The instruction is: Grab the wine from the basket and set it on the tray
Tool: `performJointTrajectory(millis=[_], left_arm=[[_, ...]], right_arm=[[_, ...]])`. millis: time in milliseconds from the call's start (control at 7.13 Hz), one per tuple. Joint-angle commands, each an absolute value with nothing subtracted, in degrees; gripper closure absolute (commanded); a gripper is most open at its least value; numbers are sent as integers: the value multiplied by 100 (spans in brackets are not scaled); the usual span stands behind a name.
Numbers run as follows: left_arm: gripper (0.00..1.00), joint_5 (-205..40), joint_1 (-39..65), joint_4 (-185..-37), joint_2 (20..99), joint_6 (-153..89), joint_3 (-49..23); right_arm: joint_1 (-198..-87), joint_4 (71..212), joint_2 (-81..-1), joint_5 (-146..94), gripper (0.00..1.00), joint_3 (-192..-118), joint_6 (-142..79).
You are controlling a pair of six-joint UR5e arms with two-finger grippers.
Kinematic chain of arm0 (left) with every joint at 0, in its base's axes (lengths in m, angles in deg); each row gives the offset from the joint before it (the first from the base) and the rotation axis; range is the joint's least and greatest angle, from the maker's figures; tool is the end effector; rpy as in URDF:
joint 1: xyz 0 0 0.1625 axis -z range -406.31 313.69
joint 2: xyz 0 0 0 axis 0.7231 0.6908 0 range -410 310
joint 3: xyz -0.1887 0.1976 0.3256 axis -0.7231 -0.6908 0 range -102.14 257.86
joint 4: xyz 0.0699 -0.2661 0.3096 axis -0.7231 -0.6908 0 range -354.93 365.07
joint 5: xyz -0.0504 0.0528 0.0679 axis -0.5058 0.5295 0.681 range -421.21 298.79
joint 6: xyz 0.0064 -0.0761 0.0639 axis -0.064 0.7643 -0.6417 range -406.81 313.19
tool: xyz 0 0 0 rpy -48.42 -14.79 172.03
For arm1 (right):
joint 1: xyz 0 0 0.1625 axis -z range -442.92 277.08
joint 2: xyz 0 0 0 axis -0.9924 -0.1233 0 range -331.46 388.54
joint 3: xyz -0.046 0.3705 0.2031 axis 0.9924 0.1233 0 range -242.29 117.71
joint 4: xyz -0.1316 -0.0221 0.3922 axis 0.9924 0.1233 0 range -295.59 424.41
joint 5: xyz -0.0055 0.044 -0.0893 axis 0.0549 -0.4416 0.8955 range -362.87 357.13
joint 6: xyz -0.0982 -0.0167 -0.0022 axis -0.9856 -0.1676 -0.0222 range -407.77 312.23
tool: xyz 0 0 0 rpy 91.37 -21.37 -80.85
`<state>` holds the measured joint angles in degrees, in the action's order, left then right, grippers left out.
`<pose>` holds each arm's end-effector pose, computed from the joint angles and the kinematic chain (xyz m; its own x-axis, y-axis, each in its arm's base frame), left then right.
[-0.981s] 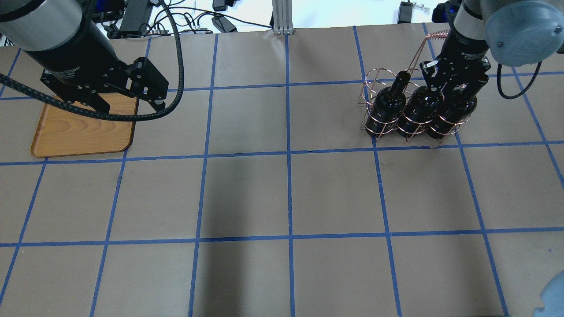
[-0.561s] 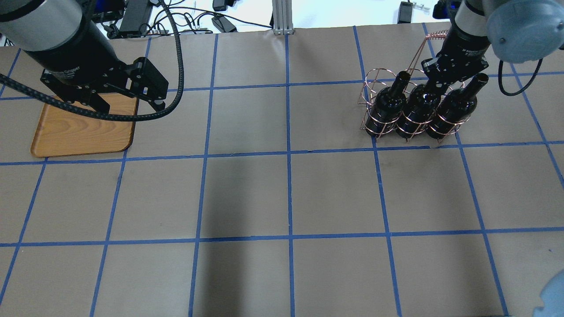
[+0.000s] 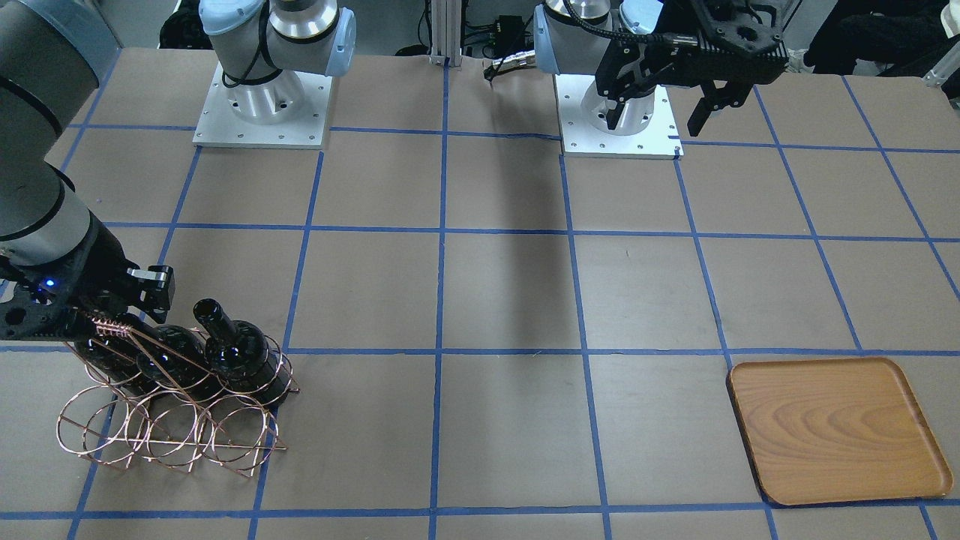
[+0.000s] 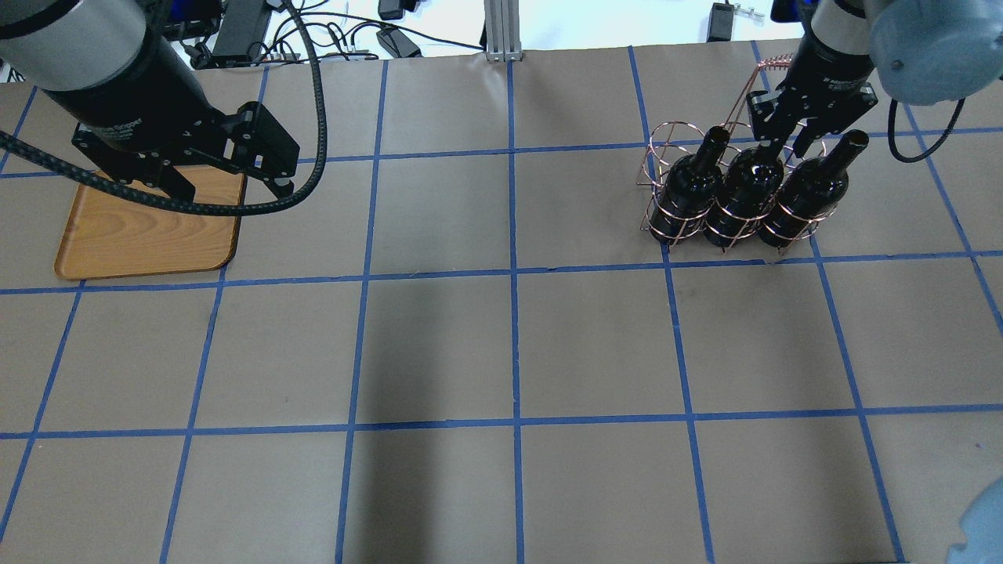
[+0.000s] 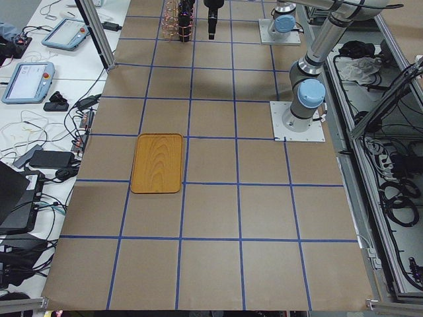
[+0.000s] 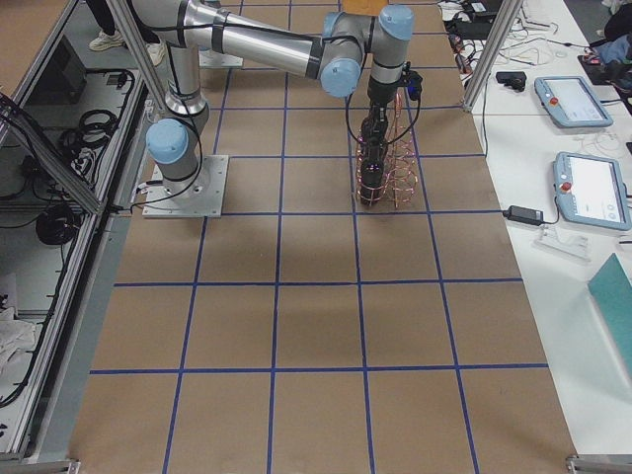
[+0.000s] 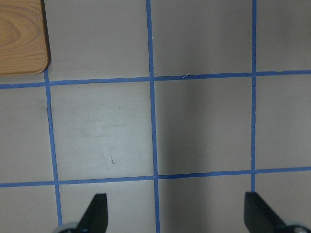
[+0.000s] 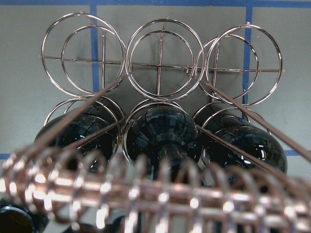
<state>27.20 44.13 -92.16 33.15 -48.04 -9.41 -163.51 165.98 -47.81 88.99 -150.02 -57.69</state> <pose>-0.1393 -0.4386 0.5544 -0.9992 0.0301 0.0269 0.0290 0.9987 -0.0416 0.0328 -0.5982 0.3989 -0.9994 -0.0089 0.0324 -0.0089 1.0000 0.0022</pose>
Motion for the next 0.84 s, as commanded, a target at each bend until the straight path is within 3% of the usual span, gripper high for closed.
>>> performJointTrajectory(millis=[0,140,421,701], left_arm=[[0,2721,4413,-9223,3315,-4804,-941],[0,2730,4413,-9223,3315,-4804,-941],[0,2721,4413,-9223,3315,-4804,-941],[0,2721,4413,-9223,3315,-4804,-941]], right_arm=[[-16351,16715,-4696,8880,24,-15001,-5779],[-16351,16785,-4669,8880,27,-15001,-5779],[-16351,16777,-4660,8880,43,-15001,-5779],[-16351,16777,-4652,8872,46,-15001,-5771]])
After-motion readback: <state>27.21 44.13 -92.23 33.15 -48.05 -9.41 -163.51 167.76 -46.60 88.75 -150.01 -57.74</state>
